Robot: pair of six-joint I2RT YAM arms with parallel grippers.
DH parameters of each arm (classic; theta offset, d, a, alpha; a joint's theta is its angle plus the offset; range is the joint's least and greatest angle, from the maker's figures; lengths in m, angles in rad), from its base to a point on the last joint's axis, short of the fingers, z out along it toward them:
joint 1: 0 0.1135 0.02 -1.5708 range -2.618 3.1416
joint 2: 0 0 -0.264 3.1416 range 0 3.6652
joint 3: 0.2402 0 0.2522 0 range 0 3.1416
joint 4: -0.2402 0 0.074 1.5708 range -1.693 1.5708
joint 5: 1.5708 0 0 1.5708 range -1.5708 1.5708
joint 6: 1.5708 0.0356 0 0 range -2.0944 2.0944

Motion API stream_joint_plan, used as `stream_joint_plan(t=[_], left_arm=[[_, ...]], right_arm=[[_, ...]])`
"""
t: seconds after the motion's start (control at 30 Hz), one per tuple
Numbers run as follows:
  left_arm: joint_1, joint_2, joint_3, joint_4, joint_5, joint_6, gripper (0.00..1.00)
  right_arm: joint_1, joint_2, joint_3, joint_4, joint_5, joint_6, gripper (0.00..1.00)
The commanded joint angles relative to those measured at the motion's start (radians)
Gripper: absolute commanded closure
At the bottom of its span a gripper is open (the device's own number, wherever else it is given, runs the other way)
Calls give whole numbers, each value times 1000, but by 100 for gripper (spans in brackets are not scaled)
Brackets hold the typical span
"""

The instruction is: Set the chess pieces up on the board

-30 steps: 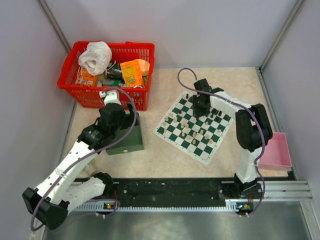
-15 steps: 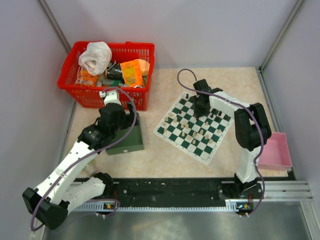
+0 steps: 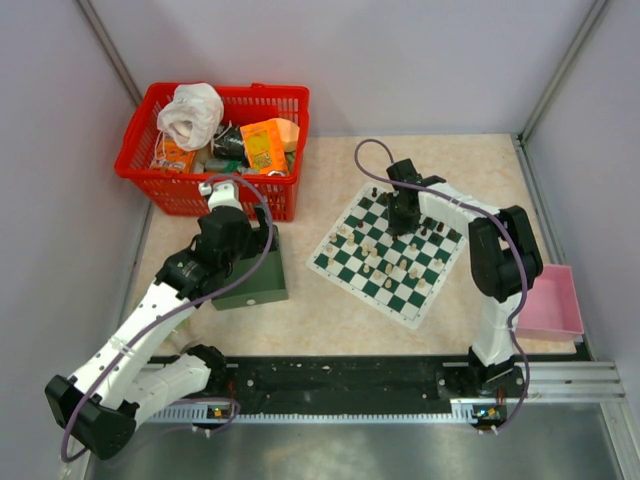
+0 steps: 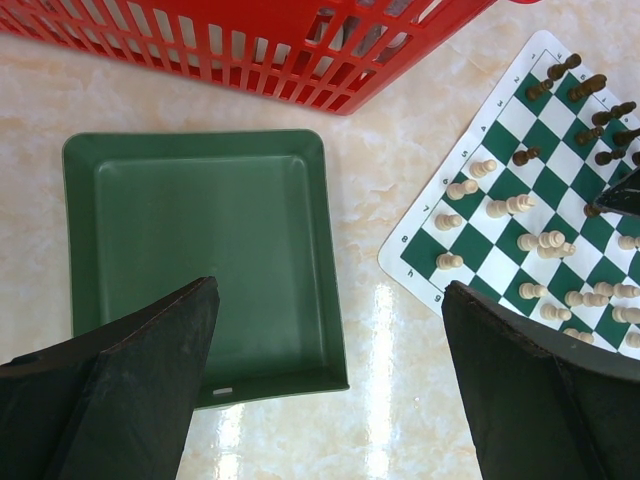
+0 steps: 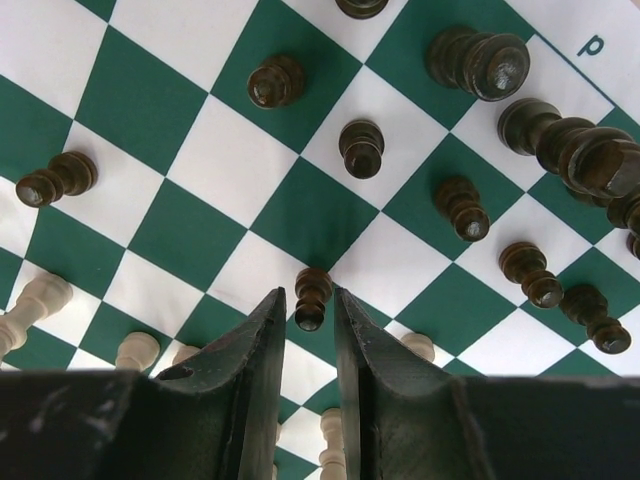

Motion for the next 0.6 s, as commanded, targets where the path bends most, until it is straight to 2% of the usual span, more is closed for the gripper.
stream_joint_plan(t=[0.0, 0.3, 0.57], left_arm=[[4, -26, -10, 44, -2, 1, 1], [7, -43, -19, 42, -14, 0, 1], [7, -34, -16, 48, -2, 0, 1]], right_arm=[[12, 4, 26, 0, -9, -7, 75], [13, -7, 35, -8, -8, -7, 88], [8, -160, -6, -20, 63, 17, 89]])
